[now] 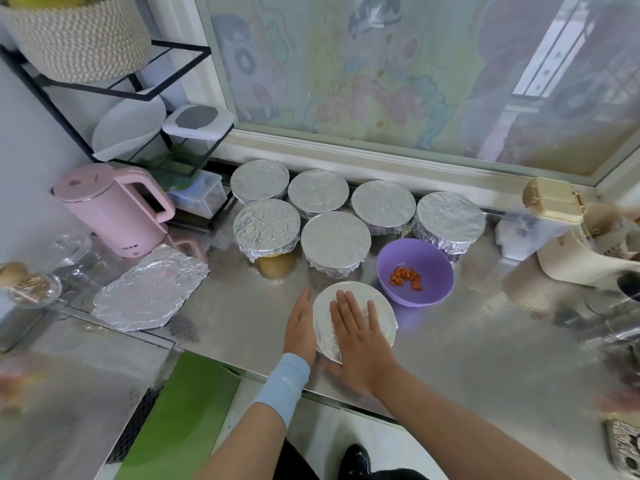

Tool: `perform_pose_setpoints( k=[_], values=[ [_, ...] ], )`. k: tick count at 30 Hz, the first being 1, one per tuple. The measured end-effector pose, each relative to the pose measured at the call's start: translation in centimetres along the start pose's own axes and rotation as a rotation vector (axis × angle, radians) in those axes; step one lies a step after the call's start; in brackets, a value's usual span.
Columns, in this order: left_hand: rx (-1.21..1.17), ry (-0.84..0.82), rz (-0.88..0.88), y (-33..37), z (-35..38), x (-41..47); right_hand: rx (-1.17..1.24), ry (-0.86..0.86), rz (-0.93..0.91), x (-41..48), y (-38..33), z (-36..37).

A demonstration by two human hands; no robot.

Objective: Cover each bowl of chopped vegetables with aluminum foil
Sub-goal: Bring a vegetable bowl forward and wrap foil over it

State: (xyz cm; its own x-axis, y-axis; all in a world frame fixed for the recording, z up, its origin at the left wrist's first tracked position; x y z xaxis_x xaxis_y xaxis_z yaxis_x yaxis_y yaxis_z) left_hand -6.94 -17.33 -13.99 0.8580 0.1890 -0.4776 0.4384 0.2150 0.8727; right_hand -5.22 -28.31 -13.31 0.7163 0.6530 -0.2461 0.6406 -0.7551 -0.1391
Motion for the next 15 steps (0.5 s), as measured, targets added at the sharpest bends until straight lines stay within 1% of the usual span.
perform_pose_setpoints(
  k=[3, 9, 11, 13, 14, 15],
  values=[
    [-0.096, -0.004, -0.069, -1.6, 0.7, 0.9, -0.023, -0.014, 0.012, 0.5, 0.1, 1.1],
    [-0.244, 0.012, -0.061, -2.2, 1.6, 1.4, -0.027, -0.038, 0.026, 0.9, 0.3, 1.6],
    [-0.257, 0.030, -0.052, -2.0, 1.5, 1.3, -0.017, -0.041, 0.013, 0.8, 0.1, 1.4],
    [-0.164, 0.036, -0.020, -1.2, 1.3, 0.9, 0.005, -0.011, -0.028, 0.1, 0.1, 0.6],
    [-0.043, 0.049, 0.031, -0.4, 0.9, 0.8, 0.029, 0.018, -0.046, -0.3, 0.4, 0.0],
    [0.127, 0.063, 0.111, 0.9, 0.5, 0.7, 0.075, 0.044, -0.045, -0.7, 1.1, -0.7]
  ],
)
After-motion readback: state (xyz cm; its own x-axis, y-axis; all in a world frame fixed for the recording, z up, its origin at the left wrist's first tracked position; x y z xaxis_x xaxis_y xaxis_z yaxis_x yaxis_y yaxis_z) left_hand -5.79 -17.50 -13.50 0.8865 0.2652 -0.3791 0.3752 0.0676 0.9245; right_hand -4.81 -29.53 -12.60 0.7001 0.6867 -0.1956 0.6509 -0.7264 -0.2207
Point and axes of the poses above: each hand's wrist, its own x-axis towards the middle knuckle, its own z-axis out of the palm, y = z × x, the point moved 9 cm from there along x, towards the middle knuckle, and after that the axes turned 12 degrees about -y, right-handed, at the moved point
